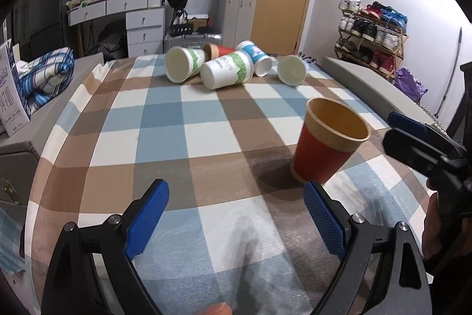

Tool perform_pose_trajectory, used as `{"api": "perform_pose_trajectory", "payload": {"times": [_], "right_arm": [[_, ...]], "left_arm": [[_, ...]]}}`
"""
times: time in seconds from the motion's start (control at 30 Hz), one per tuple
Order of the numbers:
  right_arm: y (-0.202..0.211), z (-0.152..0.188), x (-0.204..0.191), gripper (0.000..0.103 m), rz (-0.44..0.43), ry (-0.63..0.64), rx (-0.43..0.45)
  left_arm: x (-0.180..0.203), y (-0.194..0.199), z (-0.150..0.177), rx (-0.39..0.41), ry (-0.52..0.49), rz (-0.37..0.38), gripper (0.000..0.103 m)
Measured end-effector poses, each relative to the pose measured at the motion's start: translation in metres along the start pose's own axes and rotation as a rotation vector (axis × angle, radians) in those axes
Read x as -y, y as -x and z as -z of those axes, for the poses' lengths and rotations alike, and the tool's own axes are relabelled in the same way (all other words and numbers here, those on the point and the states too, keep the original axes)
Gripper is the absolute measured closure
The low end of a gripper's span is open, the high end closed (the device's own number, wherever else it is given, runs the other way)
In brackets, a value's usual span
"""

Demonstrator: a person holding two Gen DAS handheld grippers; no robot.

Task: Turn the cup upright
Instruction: 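Open the right tool and withdraw it from the upright red cup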

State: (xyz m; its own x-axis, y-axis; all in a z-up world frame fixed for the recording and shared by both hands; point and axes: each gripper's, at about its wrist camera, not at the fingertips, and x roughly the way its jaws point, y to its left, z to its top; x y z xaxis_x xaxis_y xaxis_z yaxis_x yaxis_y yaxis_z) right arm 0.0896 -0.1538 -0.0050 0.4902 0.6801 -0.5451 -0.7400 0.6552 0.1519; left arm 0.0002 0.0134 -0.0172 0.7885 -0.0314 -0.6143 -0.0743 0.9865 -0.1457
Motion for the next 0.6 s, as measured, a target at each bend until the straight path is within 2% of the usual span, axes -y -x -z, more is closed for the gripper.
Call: {"api": "perform_pose_trajectory", "payload": {"times": [0.33, 0.6], "right_arm": [[0.034, 0.010, 0.017, 0.000, -0.036, -0.028, 0.074], [0.042, 0.009, 0.021, 0.000, -0.053, -0.035, 0.106]], "left_arm": [[0.012, 0.008, -0.003, 0.054, -0.044, 0.023, 0.013], [0.017, 0.012, -0.004, 0.077, -0.065, 0.025, 0.013]]}}
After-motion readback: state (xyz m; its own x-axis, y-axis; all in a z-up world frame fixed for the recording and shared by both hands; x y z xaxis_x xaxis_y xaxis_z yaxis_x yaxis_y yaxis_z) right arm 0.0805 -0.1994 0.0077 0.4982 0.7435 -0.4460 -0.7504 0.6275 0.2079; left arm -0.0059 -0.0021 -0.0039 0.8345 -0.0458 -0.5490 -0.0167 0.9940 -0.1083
